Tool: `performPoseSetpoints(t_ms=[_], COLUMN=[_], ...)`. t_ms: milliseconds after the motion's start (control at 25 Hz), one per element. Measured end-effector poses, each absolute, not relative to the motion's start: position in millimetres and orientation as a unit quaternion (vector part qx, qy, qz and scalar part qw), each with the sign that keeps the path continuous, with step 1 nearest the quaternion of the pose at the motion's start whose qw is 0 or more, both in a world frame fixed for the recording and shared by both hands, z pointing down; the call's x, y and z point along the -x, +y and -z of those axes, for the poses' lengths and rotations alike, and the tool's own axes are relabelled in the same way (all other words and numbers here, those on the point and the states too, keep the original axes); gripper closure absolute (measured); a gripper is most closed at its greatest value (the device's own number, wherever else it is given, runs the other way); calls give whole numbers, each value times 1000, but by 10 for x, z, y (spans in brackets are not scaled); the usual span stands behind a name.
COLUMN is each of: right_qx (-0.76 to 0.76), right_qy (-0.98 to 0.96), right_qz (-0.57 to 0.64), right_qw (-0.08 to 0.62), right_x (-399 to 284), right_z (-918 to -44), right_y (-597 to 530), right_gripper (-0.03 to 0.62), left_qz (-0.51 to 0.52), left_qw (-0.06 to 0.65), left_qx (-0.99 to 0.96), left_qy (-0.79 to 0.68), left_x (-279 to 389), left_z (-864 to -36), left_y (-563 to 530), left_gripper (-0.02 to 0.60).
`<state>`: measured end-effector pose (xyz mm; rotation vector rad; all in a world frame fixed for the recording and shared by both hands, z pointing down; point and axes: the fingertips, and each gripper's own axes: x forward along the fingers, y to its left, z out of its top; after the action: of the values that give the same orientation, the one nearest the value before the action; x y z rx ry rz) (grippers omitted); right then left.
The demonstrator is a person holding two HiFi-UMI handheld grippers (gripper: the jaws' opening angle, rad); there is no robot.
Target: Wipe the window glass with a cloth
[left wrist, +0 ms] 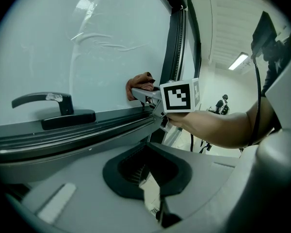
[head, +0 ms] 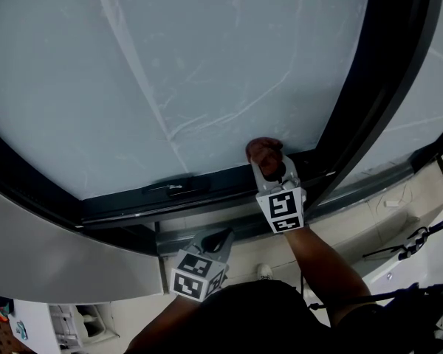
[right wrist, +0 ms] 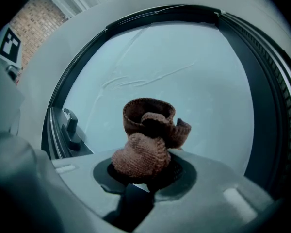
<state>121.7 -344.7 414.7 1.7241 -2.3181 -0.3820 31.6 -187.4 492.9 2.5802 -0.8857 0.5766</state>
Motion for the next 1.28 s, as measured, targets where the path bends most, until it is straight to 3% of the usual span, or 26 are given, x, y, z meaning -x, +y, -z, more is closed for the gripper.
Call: performPoseSetpoints(t_ms=[960, 1280], right_qx=[-564, -522], right_qy=[-801, -843], right_qz=[86, 84], right_qw=[183, 98], right_x=[-1228, -1257], right_z=[-4562, -4176], right_y=[-3441, -3244], right_gripper=[513, 513], left_qz=[-203, -208], left_qw=[168, 165], left_qx=[-912, -909], left_qy=[-315, -321], left_x=[-460, -557], left_z=[-4877, -4864], left_y=[-1817, -1826], left_gripper=[565, 565])
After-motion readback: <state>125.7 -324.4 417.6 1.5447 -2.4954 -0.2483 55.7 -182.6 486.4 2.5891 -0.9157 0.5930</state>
